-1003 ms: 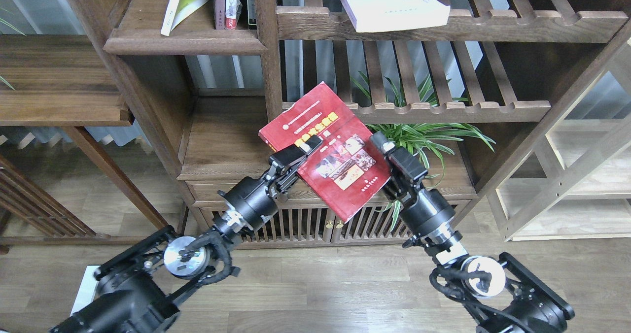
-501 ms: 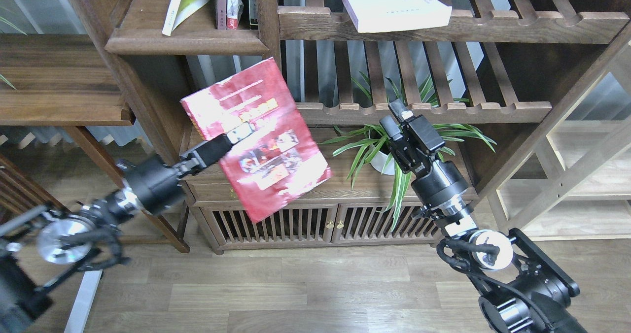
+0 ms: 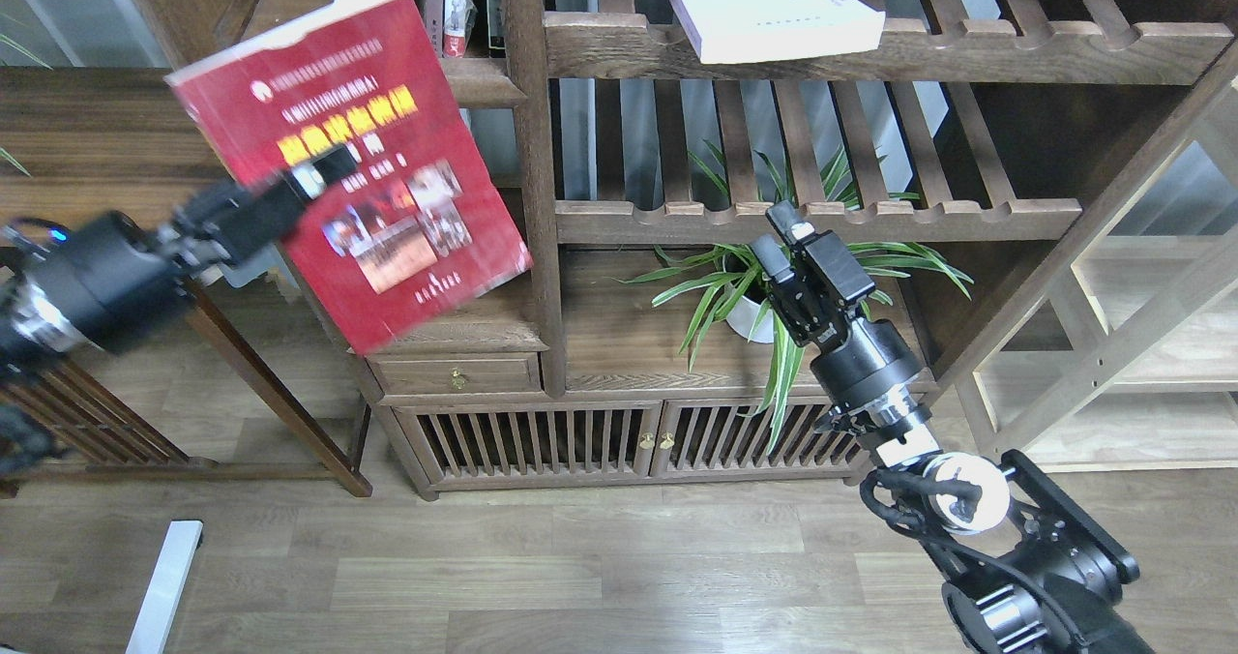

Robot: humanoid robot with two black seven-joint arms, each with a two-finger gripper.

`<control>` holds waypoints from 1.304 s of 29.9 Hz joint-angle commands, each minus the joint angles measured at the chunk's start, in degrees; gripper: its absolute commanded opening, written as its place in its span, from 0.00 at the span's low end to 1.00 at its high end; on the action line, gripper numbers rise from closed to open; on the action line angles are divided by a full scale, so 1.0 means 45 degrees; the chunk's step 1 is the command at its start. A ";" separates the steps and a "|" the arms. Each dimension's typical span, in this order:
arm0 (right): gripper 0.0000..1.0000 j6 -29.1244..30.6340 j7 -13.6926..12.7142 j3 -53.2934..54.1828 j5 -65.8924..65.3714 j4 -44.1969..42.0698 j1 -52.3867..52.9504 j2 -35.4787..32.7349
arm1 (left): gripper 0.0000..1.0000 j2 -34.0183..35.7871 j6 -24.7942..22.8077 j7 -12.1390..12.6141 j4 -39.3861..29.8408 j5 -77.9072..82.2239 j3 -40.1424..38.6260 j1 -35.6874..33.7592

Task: Organize books on shelf
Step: 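Carry the red book up with the left gripper to the upper shelf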

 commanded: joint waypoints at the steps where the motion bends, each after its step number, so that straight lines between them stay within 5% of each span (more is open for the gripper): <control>1: 0.74 0.0002 -0.0002 -0.0026 -0.0019 0.0000 0.0018 -0.0001 | 0.00 0.0140 0.0000 0.0139 0.0023 0.0475 -0.1409 0.0026; 11: 0.75 0.0002 -0.0002 0.0013 -0.0019 -0.0078 0.0038 -0.0021 | 0.00 0.0102 0.0000 0.0101 0.0316 0.0925 -0.3461 0.0143; 23: 0.75 0.0002 -0.0001 -0.0007 -0.0039 -0.0097 0.0018 -0.0235 | 0.00 -0.0328 0.0049 -0.0017 0.0667 0.0983 -0.3775 0.0007; 39: 0.77 0.0002 0.0018 0.0032 -0.0039 -0.0097 0.0038 -0.0606 | 0.00 -0.0835 0.3251 0.0061 0.1117 0.1550 -0.3561 -0.0930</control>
